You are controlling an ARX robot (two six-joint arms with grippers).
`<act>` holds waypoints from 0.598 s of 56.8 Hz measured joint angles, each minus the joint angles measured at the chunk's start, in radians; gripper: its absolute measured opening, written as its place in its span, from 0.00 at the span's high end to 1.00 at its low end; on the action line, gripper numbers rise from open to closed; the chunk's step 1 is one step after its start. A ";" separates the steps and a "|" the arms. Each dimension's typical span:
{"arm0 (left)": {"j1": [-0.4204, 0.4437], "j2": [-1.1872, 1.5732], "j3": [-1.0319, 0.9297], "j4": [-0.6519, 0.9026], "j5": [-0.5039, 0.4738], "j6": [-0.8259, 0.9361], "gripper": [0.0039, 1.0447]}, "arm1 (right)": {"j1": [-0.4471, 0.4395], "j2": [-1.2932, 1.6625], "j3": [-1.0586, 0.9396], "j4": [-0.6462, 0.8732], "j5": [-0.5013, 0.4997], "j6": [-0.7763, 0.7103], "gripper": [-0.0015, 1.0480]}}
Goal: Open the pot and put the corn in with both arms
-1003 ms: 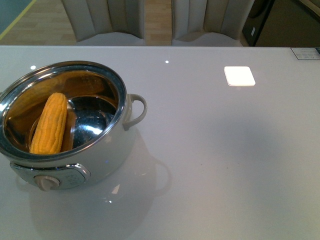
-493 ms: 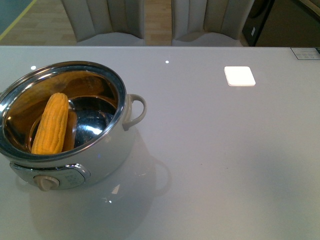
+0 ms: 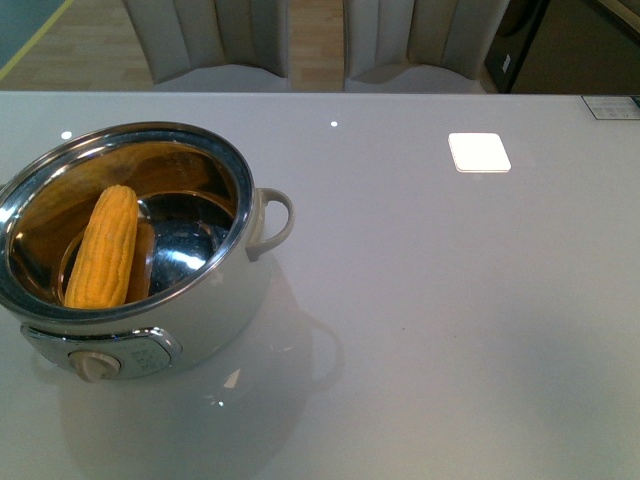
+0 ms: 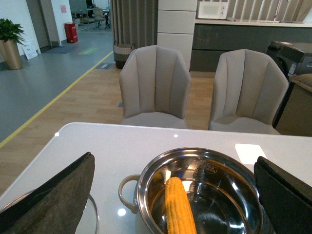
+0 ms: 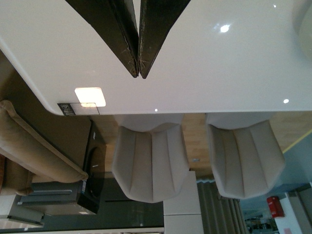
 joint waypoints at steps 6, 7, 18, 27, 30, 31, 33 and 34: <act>0.000 0.000 0.000 0.000 0.000 0.000 0.07 | 0.000 -0.060 0.000 -0.056 0.000 0.000 0.98; 0.000 0.000 0.000 0.000 0.000 0.000 0.07 | 0.000 -0.065 0.000 -0.060 0.000 0.000 0.98; 0.000 0.000 0.000 0.000 0.000 0.000 0.07 | 0.000 -0.177 0.000 -0.170 0.000 0.000 0.98; 0.000 0.000 0.000 0.000 0.000 0.000 0.07 | 0.000 -0.238 0.000 -0.230 0.000 0.000 0.98; 0.000 0.000 0.000 0.000 0.000 0.000 0.07 | 0.000 -0.253 0.000 -0.243 0.000 0.000 0.98; 0.000 0.000 0.000 0.000 0.000 0.000 0.07 | 0.000 -0.258 0.000 -0.250 0.000 0.000 0.98; 0.000 0.000 0.000 0.000 0.000 0.000 0.07 | 0.000 -0.269 0.000 -0.261 0.000 0.000 0.98; 0.000 0.000 0.000 0.000 0.000 0.000 0.07 | 0.000 -0.271 0.000 -0.264 0.000 0.000 0.98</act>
